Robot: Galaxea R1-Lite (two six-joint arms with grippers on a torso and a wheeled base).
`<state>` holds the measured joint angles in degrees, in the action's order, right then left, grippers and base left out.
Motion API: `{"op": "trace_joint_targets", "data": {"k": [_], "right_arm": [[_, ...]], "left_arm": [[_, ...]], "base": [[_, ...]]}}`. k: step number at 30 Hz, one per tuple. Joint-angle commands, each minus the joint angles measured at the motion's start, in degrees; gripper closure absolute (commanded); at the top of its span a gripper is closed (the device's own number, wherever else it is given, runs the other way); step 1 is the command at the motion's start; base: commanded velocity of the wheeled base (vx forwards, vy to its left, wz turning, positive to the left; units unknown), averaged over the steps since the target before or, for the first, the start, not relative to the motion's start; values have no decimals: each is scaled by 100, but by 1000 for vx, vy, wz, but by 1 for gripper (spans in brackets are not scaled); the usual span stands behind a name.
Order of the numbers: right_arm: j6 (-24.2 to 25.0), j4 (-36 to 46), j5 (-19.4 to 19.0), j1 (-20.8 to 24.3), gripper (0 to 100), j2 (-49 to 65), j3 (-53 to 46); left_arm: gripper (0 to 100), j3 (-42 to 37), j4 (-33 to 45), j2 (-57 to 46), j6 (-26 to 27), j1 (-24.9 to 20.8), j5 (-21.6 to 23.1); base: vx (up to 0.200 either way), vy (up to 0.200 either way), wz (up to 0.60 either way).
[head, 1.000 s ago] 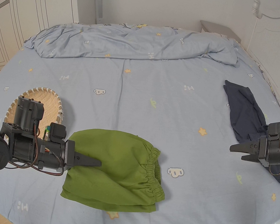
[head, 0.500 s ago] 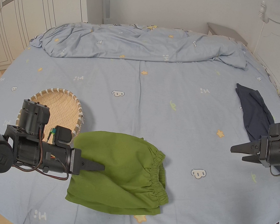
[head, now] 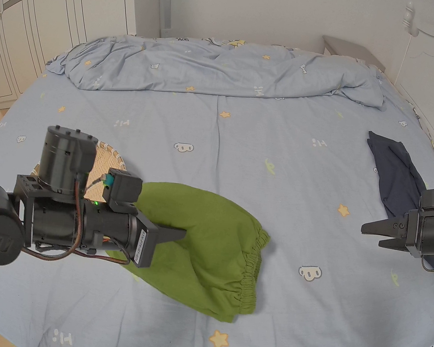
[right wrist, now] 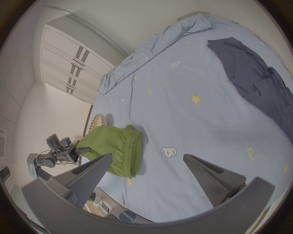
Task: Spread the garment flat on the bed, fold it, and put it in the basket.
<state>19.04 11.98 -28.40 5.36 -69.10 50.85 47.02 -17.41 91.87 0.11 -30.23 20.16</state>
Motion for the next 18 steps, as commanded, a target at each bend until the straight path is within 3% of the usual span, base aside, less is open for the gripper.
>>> {"op": "trace_joint_targets", "data": {"k": [1,12,16,18], "right_arm": [[-6,-12,10,-18,0,28,66],[-6,6,10,-18,0,63,136],[-6,6,10,-9,0,142,136],[-6,6,10,-9,0,239,145]], "left_arm": [[100,194,88,-582,244,140,-4],[100,607,62,-987,437,923,40],[100,677,36,-1057,420,1309,278],[100,835,18,-1206,323,1881,770]], "base": [[0,0,0],[0,0,0],[0,0,0],[0,0,0]]}}
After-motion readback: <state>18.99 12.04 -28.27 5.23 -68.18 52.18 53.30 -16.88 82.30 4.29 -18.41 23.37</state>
